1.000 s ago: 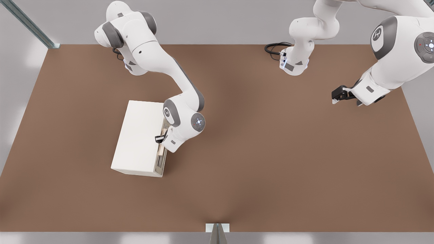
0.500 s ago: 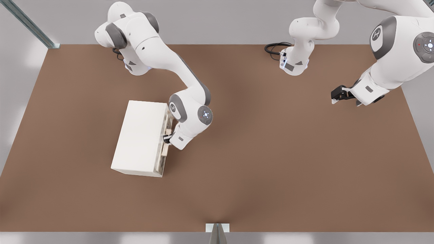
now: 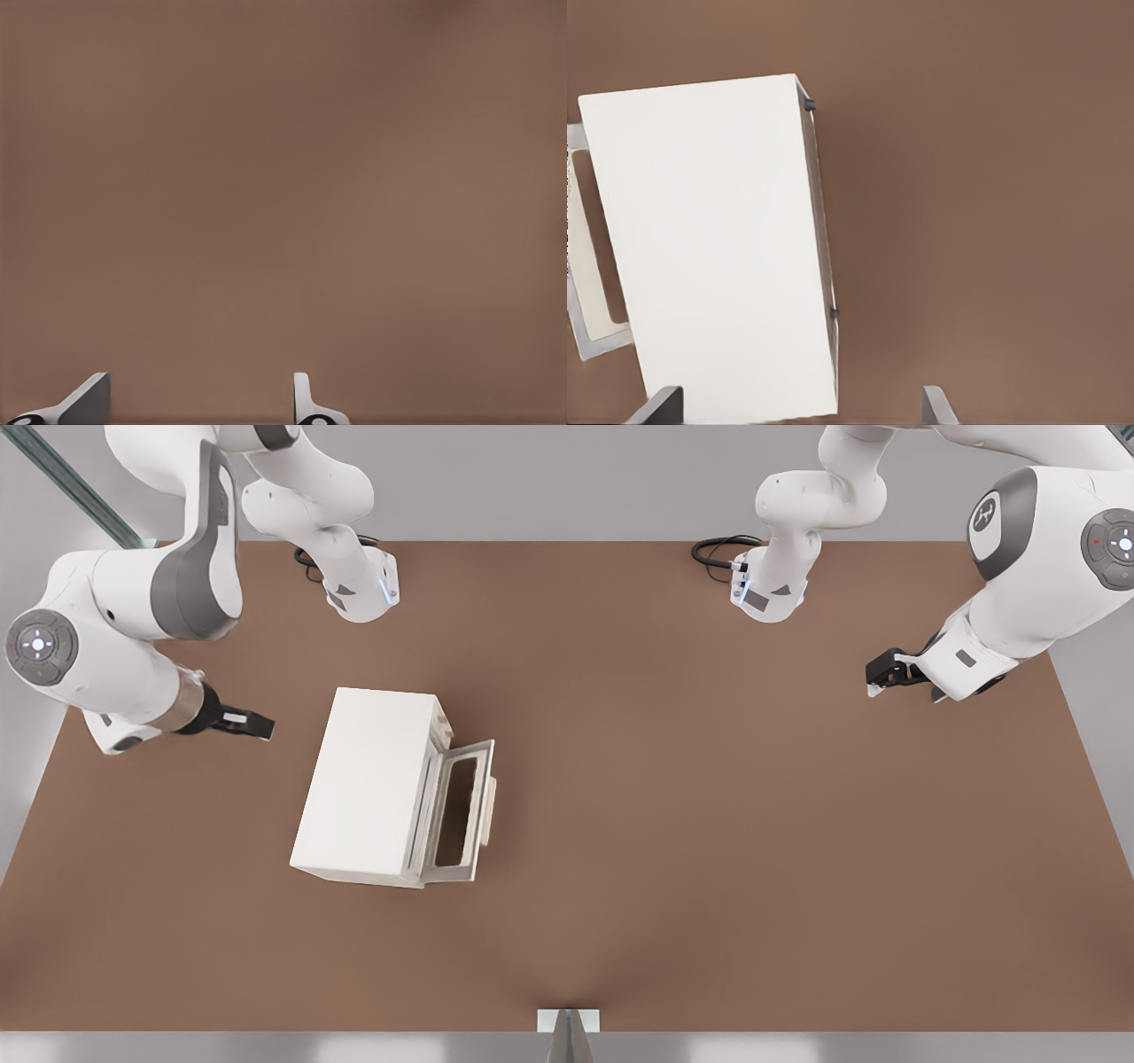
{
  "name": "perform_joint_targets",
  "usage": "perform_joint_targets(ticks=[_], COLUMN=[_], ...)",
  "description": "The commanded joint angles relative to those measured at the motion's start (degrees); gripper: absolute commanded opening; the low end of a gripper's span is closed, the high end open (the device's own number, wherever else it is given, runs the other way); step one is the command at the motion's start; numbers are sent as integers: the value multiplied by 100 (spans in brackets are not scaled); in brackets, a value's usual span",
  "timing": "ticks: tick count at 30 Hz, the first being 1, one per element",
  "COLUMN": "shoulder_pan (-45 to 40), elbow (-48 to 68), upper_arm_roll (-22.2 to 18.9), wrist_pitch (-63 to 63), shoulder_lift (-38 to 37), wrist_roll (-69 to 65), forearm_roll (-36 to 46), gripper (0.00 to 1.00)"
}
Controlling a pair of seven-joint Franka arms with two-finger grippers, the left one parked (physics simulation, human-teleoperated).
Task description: Keep left arm still and open the oven door with right arm
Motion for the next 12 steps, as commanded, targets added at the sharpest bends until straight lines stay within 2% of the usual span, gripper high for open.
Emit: perform_joint_targets(ticks=[1, 12], shoulder_pan=[17, 17], elbow=[-60, -175], upper_arm_roll=[-2, -2], wrist_pitch=[-76, 21], shoulder_lift=[-44, -88], wrist_roll=[-1405, -1405], forearm_roll=[67, 103], gripper=[100, 100])
